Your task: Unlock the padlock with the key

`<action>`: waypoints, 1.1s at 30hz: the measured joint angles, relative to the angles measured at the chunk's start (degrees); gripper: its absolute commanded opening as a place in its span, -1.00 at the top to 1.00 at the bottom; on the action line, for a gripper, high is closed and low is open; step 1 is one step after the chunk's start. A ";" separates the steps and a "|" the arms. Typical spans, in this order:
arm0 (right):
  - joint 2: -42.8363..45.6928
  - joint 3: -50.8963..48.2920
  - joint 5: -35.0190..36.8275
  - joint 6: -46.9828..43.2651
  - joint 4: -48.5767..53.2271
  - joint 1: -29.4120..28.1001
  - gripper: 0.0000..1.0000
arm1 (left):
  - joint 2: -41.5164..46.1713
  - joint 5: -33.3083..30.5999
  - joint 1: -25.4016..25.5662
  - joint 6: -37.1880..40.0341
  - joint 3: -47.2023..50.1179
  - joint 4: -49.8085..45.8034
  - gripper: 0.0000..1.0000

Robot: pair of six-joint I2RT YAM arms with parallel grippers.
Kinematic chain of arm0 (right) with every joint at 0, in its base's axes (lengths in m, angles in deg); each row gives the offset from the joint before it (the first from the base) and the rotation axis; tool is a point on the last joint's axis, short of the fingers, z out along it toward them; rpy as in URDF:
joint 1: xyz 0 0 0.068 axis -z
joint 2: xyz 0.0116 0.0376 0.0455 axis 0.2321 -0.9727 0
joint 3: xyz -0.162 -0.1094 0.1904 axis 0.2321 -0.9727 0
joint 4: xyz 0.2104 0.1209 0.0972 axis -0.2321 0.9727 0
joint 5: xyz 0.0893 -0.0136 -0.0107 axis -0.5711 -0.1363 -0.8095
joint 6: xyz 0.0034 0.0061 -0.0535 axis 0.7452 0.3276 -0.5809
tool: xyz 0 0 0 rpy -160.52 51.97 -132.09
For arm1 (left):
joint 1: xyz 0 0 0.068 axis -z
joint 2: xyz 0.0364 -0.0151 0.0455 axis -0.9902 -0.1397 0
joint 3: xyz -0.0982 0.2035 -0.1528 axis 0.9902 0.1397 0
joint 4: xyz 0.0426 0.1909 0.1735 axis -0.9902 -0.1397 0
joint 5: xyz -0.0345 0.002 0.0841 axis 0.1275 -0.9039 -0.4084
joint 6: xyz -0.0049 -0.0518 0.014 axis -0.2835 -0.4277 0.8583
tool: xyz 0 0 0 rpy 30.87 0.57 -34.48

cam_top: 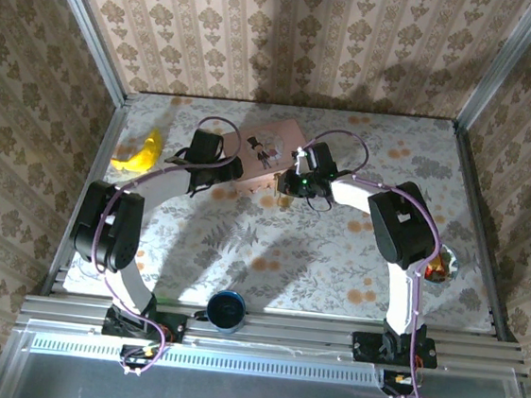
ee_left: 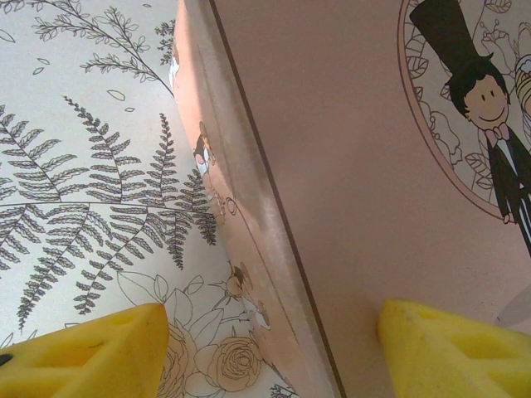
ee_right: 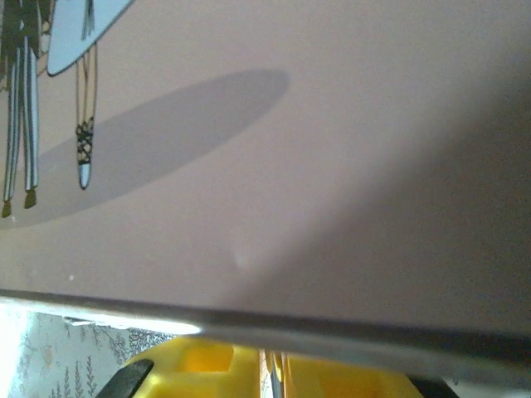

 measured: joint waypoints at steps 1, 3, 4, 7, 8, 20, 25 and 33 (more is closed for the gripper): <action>0.00 0.00 -0.07 0.09 -0.02 0.00 0.90 | -0.04 -0.07 0.02 0.00 -0.04 -0.07 -0.38; 0.00 0.00 -0.11 0.33 -0.15 -0.17 0.99 | -0.11 -0.17 0.04 0.13 -0.15 -0.15 -0.38; 0.00 0.00 -0.15 0.44 -0.17 -0.20 1.00 | -0.20 -0.20 0.09 0.17 -0.26 -0.22 -0.39; 0.02 -0.70 -0.17 1.11 -1.66 -0.20 1.00 | -0.52 -0.85 0.39 0.59 -0.81 -0.59 -0.39; 0.04 -1.03 -0.15 1.46 -2.43 -0.20 1.00 | -0.57 -1.07 0.48 0.70 -0.94 -0.66 -0.39; 1.73 -6.67 0.81 8.59 -11.78 -0.98 1.00 | -0.66 -4.04 1.92 1.22 -1.33 -1.03 -0.38; 2.99 -9.60 2.62 12.24 -15.45 -1.68 1.00 | -0.48 -4.55 2.05 1.20 -1.25 -1.03 -0.38; 7.45 -15.43 6.10 16.46 -16.46 -3.23 1.00 | 2.01 -5.97 5.03 1.11 0.35 -3.02 -0.71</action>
